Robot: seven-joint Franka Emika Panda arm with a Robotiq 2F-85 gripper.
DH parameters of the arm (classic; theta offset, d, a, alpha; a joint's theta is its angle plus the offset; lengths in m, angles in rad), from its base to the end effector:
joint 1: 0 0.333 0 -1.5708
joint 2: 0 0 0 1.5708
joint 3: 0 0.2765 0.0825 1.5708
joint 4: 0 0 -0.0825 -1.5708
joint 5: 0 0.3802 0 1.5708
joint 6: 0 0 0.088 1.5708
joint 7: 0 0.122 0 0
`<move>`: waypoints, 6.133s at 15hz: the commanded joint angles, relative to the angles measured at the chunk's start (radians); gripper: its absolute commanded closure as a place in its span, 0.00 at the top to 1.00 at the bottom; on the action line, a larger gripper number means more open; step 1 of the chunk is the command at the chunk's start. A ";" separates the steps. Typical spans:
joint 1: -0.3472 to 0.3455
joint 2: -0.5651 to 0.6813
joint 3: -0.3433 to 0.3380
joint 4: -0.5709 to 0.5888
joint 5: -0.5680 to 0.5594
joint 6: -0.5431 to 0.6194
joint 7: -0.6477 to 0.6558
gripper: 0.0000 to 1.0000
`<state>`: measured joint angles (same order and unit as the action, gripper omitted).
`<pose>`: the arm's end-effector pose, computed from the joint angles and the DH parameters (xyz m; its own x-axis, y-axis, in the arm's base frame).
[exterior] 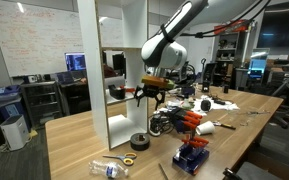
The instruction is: Put the black tape on the first top shelf
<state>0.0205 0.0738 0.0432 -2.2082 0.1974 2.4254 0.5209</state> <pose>0.5480 0.0377 0.3091 0.8240 -0.5652 0.0385 -0.5483 -0.8128 -0.1970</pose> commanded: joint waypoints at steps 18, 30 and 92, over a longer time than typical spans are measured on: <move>-0.017 0.628 -0.078 0.383 0.084 0.169 -0.011 1.00; -0.020 0.812 -0.077 0.524 0.090 0.149 -0.014 1.00; -0.134 -0.475 0.066 0.147 -0.378 -0.015 0.208 0.14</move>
<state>-0.0948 -0.4617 0.0903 -2.1312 -0.1911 2.3383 0.7255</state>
